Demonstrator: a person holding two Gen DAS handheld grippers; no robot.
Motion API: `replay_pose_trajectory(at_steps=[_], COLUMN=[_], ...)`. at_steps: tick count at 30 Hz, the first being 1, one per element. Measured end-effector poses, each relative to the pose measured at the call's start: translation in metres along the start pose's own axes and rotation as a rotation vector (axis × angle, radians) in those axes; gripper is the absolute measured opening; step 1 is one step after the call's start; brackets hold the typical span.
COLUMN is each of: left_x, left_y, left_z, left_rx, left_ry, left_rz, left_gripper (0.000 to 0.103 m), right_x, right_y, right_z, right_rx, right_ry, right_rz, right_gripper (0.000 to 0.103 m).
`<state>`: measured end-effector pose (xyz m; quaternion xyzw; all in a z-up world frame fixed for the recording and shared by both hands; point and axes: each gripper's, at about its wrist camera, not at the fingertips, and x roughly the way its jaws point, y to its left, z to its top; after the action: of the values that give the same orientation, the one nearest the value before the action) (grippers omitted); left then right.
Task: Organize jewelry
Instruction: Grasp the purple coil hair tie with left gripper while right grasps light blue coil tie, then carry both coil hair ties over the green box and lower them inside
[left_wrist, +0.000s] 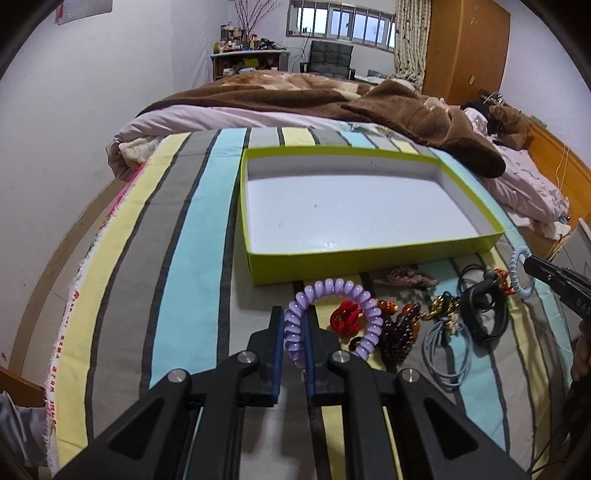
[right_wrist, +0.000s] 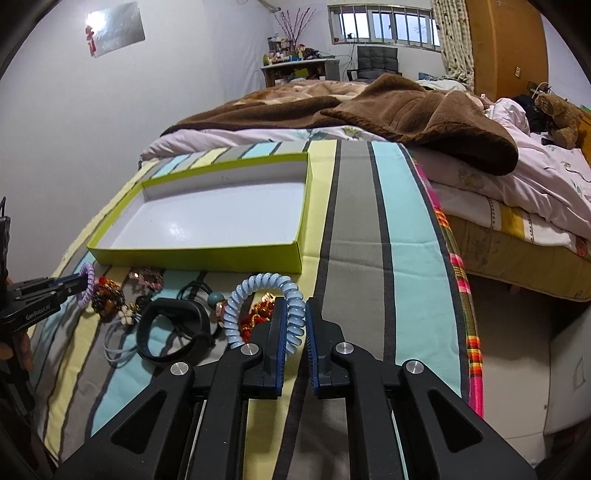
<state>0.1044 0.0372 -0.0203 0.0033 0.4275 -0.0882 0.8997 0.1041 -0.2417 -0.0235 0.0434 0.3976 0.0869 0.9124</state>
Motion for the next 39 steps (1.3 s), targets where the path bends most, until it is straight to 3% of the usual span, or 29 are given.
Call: replay_pose_trajectory(at_steps=[11,19,30,39], left_x=[-0.020,-0.012,0.035,0.080], left_y=[0.004,0.004,0.002,0.004], left_z=[0.021,0.052,0.092,0.106], left_rx=[-0.019,-0.032,-0.022,-0.024], left_ry=[-0.048,-0.067,-0.043,0.024], left_rz=[-0.014,-0.046,-0.075,-0.067], left_gripper=[0.010,0.010,0.010,0.010], right_x=[-0.018,-0.010,0.043,0.088], right_y=[0.008,0.018,0.026,0.029], right_z=[0.021,0.054,0.099,0.113], right_rx=[-0.002,-0.023,-0.070,-0.099], right_ry=[-0.058,-0.074,-0.021,0.047], right_rz=[0.016,0.032,0.018,-0.011], right_gripper=[0.010,0.010,0.010,0.010])
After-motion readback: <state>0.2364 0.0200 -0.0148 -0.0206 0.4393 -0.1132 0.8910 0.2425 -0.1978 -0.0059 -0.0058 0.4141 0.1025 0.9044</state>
